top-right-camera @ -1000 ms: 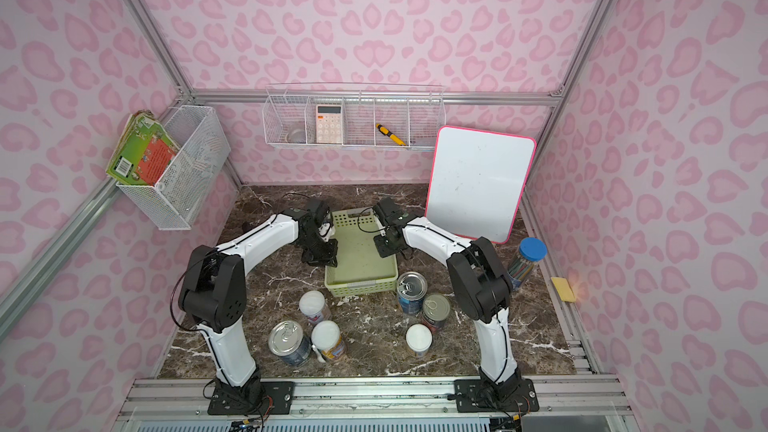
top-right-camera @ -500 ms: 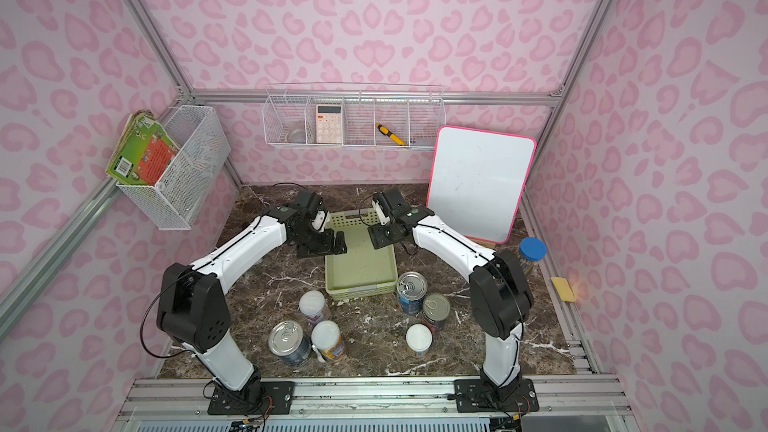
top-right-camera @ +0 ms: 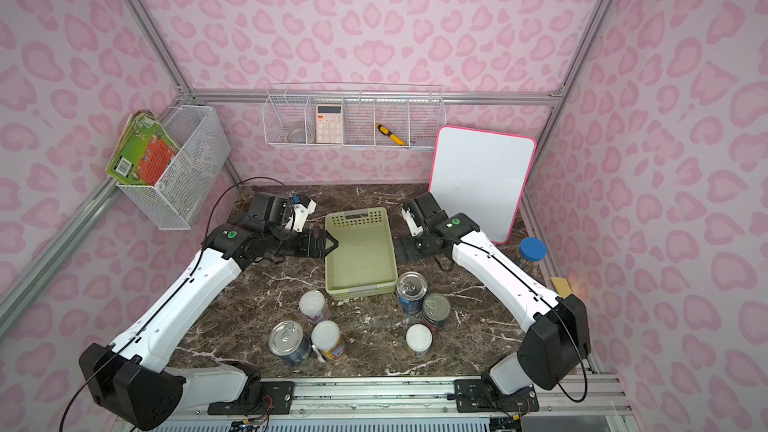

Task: Put the canned food in the basket
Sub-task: Pick up the canned food from the center of the board.

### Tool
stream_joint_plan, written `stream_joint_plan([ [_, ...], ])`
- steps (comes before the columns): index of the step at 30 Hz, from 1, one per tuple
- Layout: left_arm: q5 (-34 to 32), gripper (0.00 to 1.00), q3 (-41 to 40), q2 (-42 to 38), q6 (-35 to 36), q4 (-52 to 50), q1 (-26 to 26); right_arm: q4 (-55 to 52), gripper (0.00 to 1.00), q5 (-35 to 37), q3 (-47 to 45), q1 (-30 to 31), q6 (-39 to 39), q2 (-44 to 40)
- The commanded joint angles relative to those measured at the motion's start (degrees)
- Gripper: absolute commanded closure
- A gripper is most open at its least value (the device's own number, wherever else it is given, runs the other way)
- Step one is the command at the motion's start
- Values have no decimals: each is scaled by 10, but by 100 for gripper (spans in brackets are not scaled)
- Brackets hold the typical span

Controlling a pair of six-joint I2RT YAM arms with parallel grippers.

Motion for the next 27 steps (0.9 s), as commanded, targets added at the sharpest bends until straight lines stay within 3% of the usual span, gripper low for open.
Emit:
stream_joint_plan([
  [1,16,5,-12,-17,9,-30,-2,-3,0,-35,-20,9,-11,9],
  [19,-15,3,-81,-100,-5,-86,-7,12,0,-30,-116,46,-10,33],
  [22,-15,4,-80,-99,-10,-98,-7,19,8,-24,-119,51,-10,43],
  [27,-50,7,-79,-110,-34,-153,-7,2,30,12,-103,54,-10,46],
])
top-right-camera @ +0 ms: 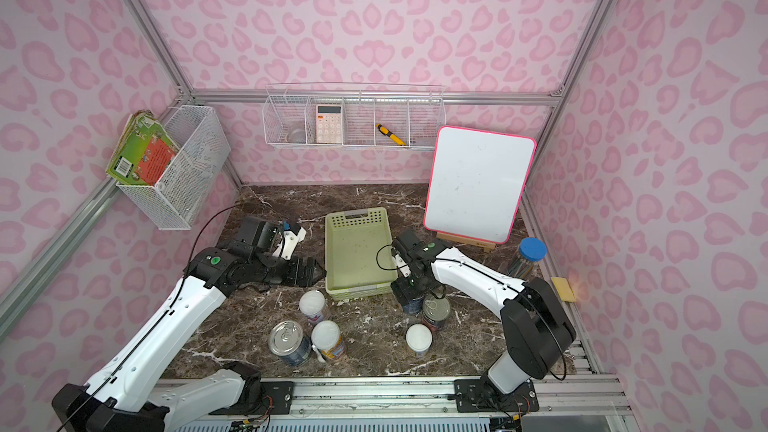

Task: Put the canned food in the basket
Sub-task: Pick up the canned food from the center of the board, then place the canned food in the basket.

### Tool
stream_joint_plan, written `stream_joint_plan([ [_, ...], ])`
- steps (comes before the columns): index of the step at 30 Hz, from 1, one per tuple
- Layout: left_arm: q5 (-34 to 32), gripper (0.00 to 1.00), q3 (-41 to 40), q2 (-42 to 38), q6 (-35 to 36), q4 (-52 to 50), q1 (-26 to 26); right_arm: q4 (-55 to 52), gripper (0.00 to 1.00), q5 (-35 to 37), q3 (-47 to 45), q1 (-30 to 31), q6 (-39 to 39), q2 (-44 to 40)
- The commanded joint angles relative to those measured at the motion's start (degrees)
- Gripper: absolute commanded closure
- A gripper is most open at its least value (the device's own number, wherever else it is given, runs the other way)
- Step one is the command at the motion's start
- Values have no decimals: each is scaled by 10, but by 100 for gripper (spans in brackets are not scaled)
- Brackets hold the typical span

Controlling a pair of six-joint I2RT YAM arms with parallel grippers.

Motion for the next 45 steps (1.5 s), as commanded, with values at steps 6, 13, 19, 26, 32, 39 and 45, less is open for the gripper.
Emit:
stream_joint_plan([
  [6,-65,12,0,-28,-59,-122,0,-54,40,49,76,3,-1,-11],
  [13,-77,13,14,-75,-107,-208,0,-140,40,117,240,3,-5,-26],
  [19,-48,12,-8,-103,-125,-265,0,-106,40,74,327,1,-47,15],
  [26,-63,11,-30,-115,-131,-277,-1,-84,41,35,444,3,-74,141],
  [32,-52,11,-47,-109,-135,-256,-1,-104,39,34,618,-15,-90,297],
  [39,-54,8,-57,-109,-127,-264,-1,-97,39,-33,688,-58,-87,393],
  [45,-65,7,-64,-110,-128,-271,0,-92,38,-55,741,-57,-83,451],
])
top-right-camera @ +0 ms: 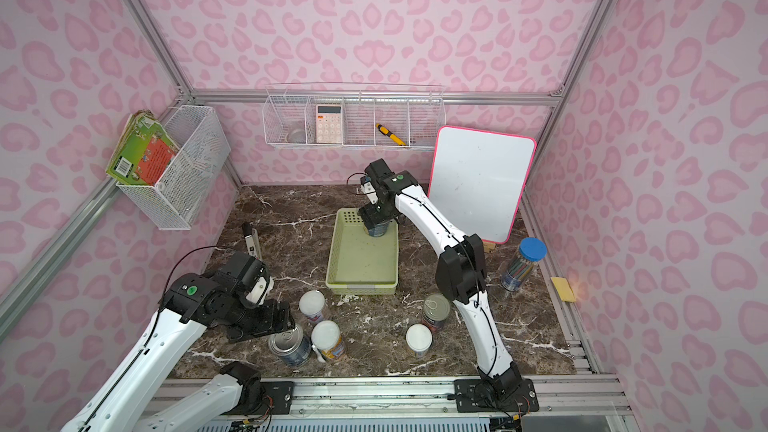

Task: Put the canned food in the basket
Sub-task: Place the canned food in the basket.

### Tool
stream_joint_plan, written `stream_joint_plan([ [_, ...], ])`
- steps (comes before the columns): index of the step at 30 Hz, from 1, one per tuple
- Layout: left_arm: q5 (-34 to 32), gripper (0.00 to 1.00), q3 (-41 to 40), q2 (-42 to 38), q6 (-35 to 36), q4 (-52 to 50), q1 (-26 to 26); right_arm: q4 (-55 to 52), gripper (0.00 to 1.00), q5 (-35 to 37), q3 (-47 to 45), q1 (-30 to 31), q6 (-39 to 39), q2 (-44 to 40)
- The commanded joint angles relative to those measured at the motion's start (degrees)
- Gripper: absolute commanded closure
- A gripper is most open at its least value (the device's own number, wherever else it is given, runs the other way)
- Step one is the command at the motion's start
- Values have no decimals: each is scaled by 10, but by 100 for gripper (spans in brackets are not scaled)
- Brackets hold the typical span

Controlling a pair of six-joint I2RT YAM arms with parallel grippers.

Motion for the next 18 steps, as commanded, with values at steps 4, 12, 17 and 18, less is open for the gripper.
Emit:
stream_joint_plan([
  [4,-16,6,2,2,1,-7,0,21,38,4,13,3,-6,24],
  [12,-17,4,-11,20,10,7,0,10,35,98,6,-6,-15,40],
  [17,-8,3,-15,29,13,9,0,7,33,127,17,-7,-16,58],
  [18,-7,3,-14,30,13,9,0,8,33,123,18,-9,-15,61],
])
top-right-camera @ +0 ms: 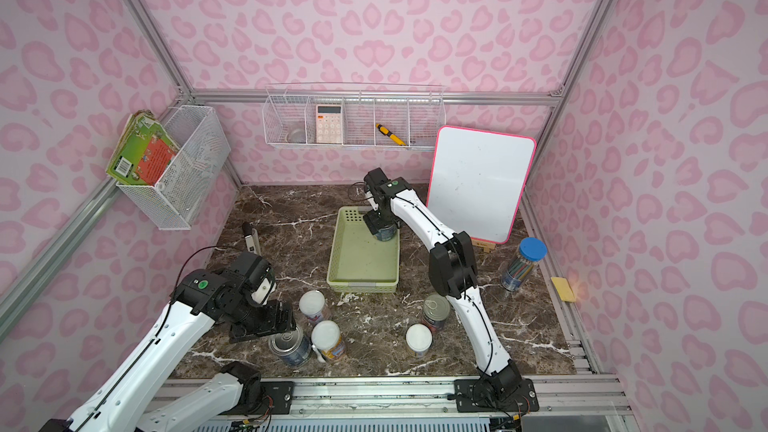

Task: Put the canned food in the basket
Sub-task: Place the canned food in the basket.

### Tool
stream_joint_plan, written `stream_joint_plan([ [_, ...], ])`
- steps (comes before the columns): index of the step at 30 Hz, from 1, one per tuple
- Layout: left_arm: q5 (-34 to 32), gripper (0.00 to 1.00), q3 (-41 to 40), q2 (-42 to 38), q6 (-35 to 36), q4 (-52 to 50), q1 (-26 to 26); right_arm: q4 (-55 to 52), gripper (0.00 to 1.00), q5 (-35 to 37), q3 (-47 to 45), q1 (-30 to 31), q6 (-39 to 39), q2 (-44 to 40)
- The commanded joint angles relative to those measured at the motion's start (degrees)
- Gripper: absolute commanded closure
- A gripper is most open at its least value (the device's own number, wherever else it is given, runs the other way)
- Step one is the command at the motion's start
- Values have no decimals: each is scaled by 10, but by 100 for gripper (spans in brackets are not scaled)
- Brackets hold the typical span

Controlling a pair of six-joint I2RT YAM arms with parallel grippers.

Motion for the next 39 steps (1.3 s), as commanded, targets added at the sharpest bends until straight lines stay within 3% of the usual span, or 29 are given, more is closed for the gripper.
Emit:
stream_joint_plan([
  [1,4,3,1,1,7,-1,0,19,32,22,14,-2,0,6],
  [6,10,2,-4,1,8,-1,0,20,27,16,28,-11,4,16],
  [10,15,1,-12,-2,7,-4,0,17,16,13,27,-18,6,18],
  [14,16,1,-18,0,1,-7,0,24,11,-1,31,-19,9,11],
  [27,18,1,-30,40,1,-1,-1,41,8,-10,26,3,12,-55],
  [32,16,1,-24,70,2,8,-2,80,7,-2,-31,7,12,-87],
  [36,30,1,-28,100,-5,17,-3,64,12,-3,-3,-11,9,-58],
  [39,31,1,-36,110,-17,25,-10,38,9,5,41,-18,2,-30],
])
